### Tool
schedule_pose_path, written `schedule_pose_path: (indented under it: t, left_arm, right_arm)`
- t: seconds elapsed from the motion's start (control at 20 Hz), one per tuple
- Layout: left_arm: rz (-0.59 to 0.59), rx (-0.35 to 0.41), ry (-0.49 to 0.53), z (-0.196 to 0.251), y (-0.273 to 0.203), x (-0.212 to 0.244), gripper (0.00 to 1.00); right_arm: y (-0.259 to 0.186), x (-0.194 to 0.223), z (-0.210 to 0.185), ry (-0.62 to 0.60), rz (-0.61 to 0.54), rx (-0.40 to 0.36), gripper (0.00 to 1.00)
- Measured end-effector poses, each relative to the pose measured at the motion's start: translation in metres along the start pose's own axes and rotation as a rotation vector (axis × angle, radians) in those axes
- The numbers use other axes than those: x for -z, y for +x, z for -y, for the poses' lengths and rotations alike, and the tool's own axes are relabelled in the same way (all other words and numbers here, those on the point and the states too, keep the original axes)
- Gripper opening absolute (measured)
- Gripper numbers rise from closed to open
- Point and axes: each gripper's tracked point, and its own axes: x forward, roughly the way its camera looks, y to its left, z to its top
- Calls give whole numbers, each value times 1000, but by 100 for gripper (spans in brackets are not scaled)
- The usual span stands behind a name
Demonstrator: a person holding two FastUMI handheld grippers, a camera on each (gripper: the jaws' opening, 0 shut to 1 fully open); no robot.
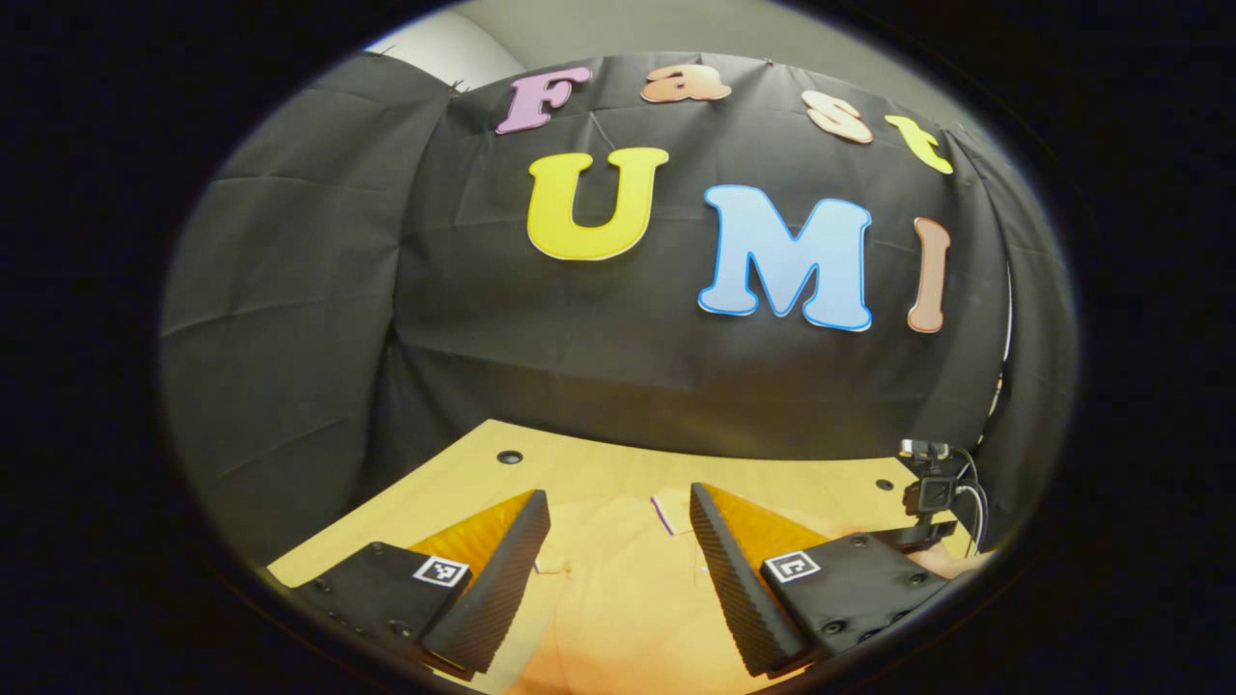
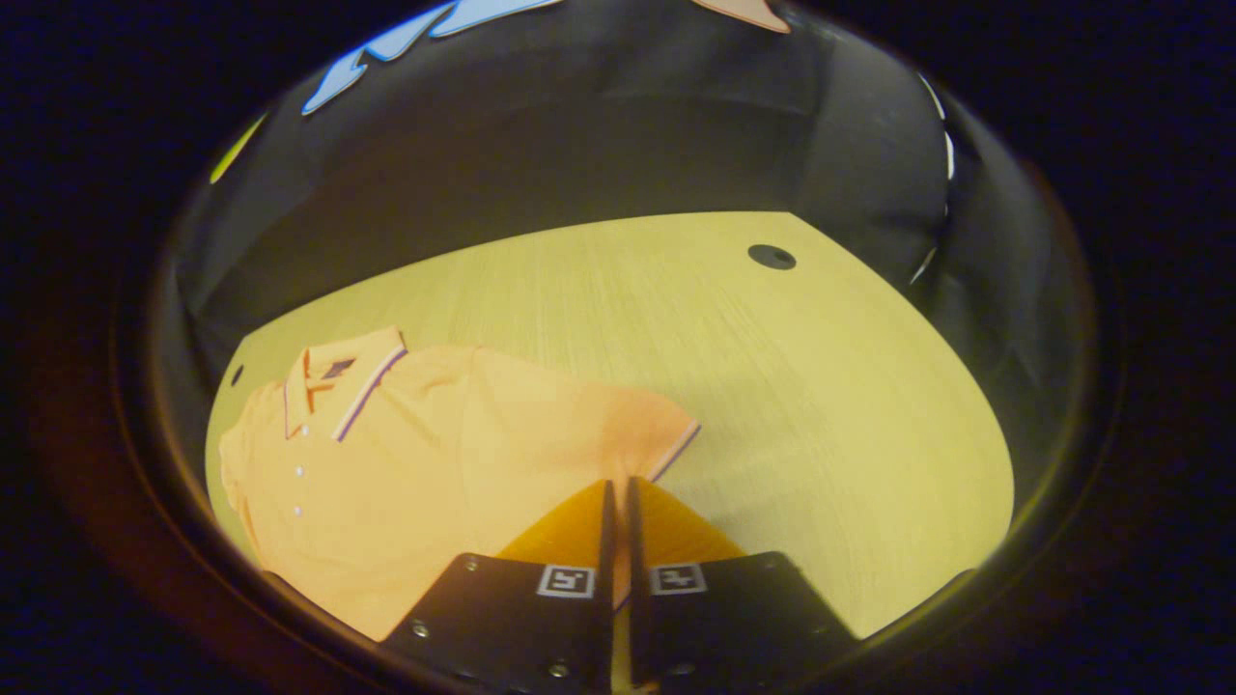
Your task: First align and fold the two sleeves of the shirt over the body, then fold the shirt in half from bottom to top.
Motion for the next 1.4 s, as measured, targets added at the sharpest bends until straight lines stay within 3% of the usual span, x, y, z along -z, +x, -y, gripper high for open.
schedule_pose_path:
  t: [0.1, 0.15, 0.65, 1.1, 1.4]
  left_arm:
    - [5, -5, 2, -3, -6, -1, 94]
    - [6, 2, 1, -4, -7, -1, 94]
    - [9, 25, -11, -35, -11, 1, 94]
    - [-2, -61, -42, -93, -27, 12, 94]
    - [-11, -109, -42, -116, -34, 18, 94]
  right_arm:
    - [1, 0, -2, -24, 15, -4, 8]
    - [-1, -4, -5, -46, 28, -8, 1]
    - [-48, -46, -60, -178, 188, -24, 1]
    - [-40, -24, -126, -259, 134, -88, 2]
    - [-36, -11, -143, -291, 110, -119, 8]
